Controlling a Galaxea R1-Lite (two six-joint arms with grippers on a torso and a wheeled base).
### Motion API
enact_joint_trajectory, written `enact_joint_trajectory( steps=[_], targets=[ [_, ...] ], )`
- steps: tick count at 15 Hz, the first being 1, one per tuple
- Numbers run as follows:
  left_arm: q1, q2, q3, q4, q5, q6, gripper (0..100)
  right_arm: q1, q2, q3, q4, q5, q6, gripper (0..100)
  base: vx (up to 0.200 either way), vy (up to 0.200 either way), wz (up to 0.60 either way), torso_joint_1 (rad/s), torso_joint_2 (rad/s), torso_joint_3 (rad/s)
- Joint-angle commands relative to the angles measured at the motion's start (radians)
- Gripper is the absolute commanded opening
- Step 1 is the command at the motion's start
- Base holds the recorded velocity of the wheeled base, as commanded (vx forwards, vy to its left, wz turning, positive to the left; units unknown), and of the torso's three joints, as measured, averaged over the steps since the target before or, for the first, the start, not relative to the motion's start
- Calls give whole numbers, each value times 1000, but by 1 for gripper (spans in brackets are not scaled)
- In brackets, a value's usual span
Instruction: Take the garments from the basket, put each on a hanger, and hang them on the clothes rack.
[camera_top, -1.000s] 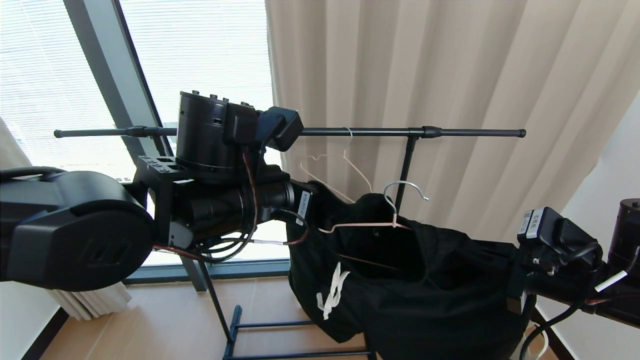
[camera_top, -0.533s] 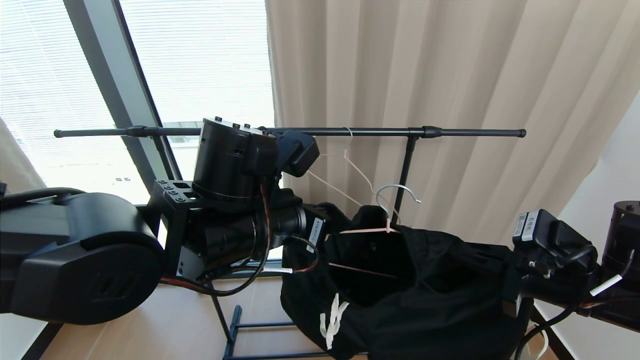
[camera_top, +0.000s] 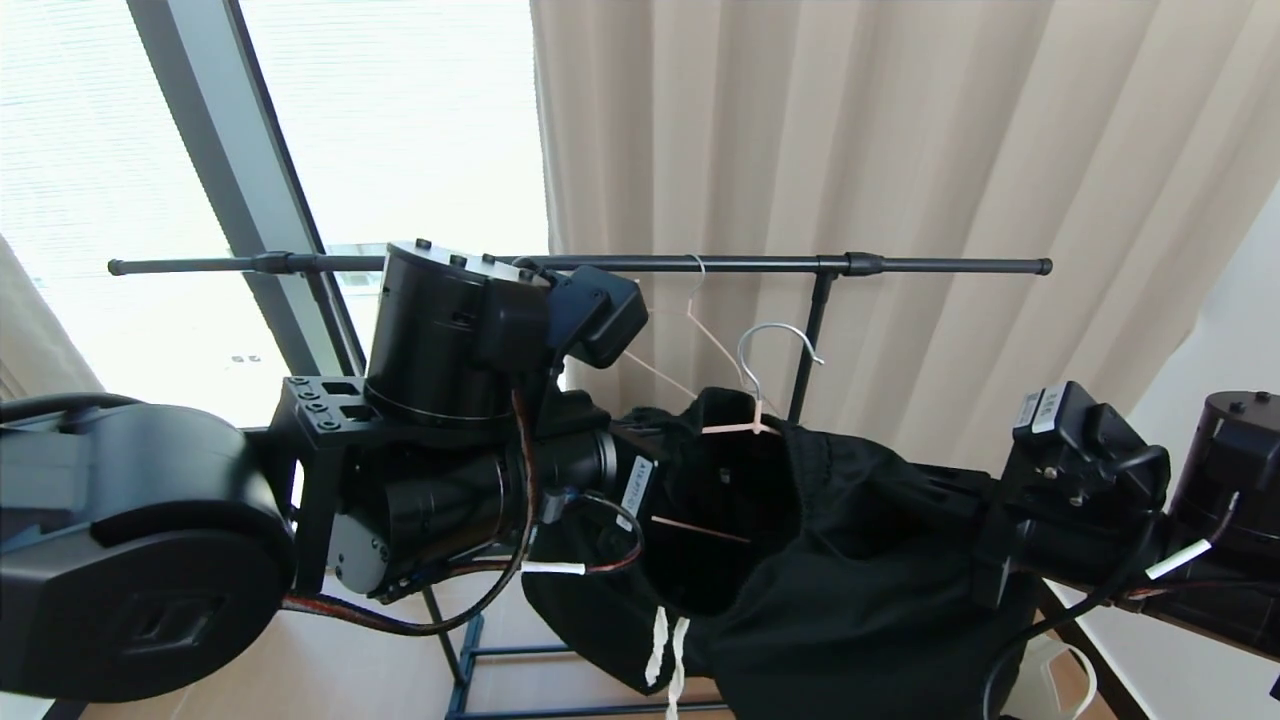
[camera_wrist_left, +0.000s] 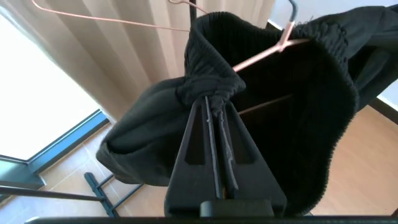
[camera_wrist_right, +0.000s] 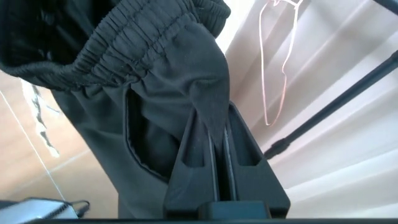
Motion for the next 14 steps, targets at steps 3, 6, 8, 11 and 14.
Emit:
enact_joint_trajectory(
  steps=[3,6,8,11,14],
  targets=[
    [-12,-12,41,-1,0,1,0,10,35,0,-32,17,79,0,0,0,0,0,0,0],
    [-17,-12,55,-3,-1,1,0,12,33,-3,-34,20,87,0,0,0,0,0,0,0],
    [-26,-7,56,-3,-1,1,0,12,21,3,-34,60,87,0,0,0,0,0,0,0],
    [-29,-4,58,-4,-3,0,0,12,4,4,-32,78,88,0,0,0,0,0,0,0],
    [-40,-8,90,-6,-9,1,0,13,1,4,-34,78,122,0,0,0,0,0,0,0]
  ],
)
